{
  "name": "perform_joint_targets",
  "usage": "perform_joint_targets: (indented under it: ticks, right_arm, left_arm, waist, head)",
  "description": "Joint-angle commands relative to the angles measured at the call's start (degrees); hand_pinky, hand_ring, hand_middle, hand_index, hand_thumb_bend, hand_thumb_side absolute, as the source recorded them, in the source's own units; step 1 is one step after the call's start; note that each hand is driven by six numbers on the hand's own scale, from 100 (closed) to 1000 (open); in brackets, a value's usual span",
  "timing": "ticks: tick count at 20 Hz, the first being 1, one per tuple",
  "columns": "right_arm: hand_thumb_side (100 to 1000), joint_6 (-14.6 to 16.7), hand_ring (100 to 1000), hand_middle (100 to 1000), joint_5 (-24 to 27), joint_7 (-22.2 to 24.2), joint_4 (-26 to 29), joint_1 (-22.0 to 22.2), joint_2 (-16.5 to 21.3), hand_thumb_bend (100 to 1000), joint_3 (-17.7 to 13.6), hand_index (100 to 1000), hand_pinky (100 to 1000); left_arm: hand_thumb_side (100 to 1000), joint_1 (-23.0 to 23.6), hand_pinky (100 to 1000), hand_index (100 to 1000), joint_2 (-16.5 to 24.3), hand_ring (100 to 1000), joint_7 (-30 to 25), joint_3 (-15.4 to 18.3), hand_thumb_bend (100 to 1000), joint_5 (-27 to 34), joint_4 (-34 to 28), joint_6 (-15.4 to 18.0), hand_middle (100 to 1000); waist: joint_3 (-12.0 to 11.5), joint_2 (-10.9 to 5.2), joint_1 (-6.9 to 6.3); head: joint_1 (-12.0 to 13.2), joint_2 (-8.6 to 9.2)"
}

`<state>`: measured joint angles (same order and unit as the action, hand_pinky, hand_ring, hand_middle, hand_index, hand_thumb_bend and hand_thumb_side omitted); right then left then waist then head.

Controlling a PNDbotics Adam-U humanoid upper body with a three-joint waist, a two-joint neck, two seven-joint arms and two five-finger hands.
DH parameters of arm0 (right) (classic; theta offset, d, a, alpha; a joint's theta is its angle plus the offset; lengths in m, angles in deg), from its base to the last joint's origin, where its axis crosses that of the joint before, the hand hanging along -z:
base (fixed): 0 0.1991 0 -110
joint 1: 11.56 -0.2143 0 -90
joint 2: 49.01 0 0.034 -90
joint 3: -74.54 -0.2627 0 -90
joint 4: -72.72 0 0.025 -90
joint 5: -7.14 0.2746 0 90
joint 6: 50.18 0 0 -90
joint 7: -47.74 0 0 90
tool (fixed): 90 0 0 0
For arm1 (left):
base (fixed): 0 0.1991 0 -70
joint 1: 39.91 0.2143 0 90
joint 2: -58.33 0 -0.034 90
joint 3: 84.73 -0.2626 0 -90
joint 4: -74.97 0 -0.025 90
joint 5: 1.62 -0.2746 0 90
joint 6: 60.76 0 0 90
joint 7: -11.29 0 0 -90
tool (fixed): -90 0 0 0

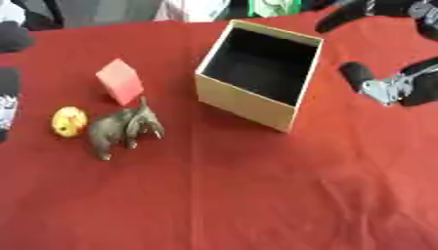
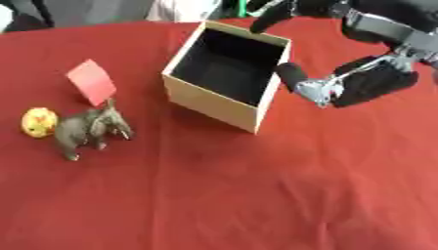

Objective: Pick up objects on the table and place them in the box.

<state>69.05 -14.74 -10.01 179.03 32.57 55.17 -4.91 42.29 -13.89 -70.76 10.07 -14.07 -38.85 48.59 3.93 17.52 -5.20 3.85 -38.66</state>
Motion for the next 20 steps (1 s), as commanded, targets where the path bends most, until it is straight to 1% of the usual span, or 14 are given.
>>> perform_joint_targets:
  ticks: [1,5,7,9,11,12,14,16,18,20]
  right_arm:
    - [360,0.0,948,840,-0.2,-0.4,0.9,-0.7,1.5,100,-1.0,828,888]
    - [356,-0.2,949,840,-0.5,-1.2,1.1,-0.7,2.4,100,-1.4,827,887]
    - [355,-0.4,948,840,-0.6,-1.9,1.3,-0.6,3.0,100,-1.8,827,886]
    - [353,-0.7,949,840,-0.8,-2.6,1.6,-0.5,3.8,100,-2.3,827,886]
    - [348,-0.9,950,840,-1.2,-3.5,1.8,-0.2,5.0,100,-2.8,826,885]
    - [344,-1.0,950,840,-1.5,-4.0,1.8,0.1,5.8,100,-3.1,826,885]
    - [344,-1.2,950,839,-2.1,-5.1,1.9,0.6,6.9,100,-3.8,825,884]
    - [345,-1.5,949,839,-2.5,-6.1,2.1,0.8,7.4,100,-4.2,825,885]
    - [346,-1.8,949,839,-2.8,-6.8,2.3,1.0,7.7,100,-4.5,825,885]
    - [348,-2.0,949,839,-2.8,-7.2,2.4,1.1,7.8,100,-4.6,825,885]
  left_arm:
    - [777,-1.2,811,904,2.1,856,0.0,0.1,100,0.0,-0.8,-0.4,711]
    - [785,-2.6,816,901,4.4,857,0.3,-0.4,100,-1.4,-0.8,-2.4,715]
    - [796,-3.4,819,900,6.1,858,0.5,-0.9,100,-2.3,-0.8,-4.6,718]
    - [806,-4.5,821,893,8.1,857,0.1,-1.8,100,-3.2,-0.8,-6.7,720]
    - [800,-6.4,829,887,11.0,858,-1.0,-3.0,100,-4.6,-0.8,-8.5,727]
    - [800,-7.9,834,882,12.9,858,-2.0,-3.9,100,-5.6,-0.8,-9.4,731]
    - [834,-10.9,837,870,16.2,855,-5.2,-5.9,100,-7.9,-0.8,-11.5,731]
    - [846,-13.4,844,858,18.7,854,-8.9,-7.9,100,-9.9,-0.8,-13.6,735]
    - [915,-15.4,853,849,20.6,853,-12.4,-9.5,100,-12.1,-0.8,-15.0,735]
    - [1000,-16.8,856,842,22.0,853,-15.6,-10.9,203,-13.9,-0.8,-15.5,739]
  waist:
    - [0.0,-0.92,0.12]
    - [-0.1,-0.64,0.04]
    - [0.0,-0.21,-0.06]
    - [-0.1,0.23,-0.19]
    - [-0.2,0.61,-0.34]
    - [-0.4,0.78,-0.42]
    - [-0.6,1.02,-0.56]
    - [-0.7,1.17,-0.67]
    - [-0.7,1.26,-0.75]
    - [-0.7,1.29,-0.83]
  head:
    - [-0.3,0.41]
    - [-0.8,-0.57]
    - [-1.0,-0.95]
    - [-1.0,-1.00]
    - [-1.6,-0.63]
    - [-2.0,-0.39]
    - [-2.5,0.08]
    - [-2.9,0.58]
    - [-3.2,0.91]
    - [-3.5,1.06]
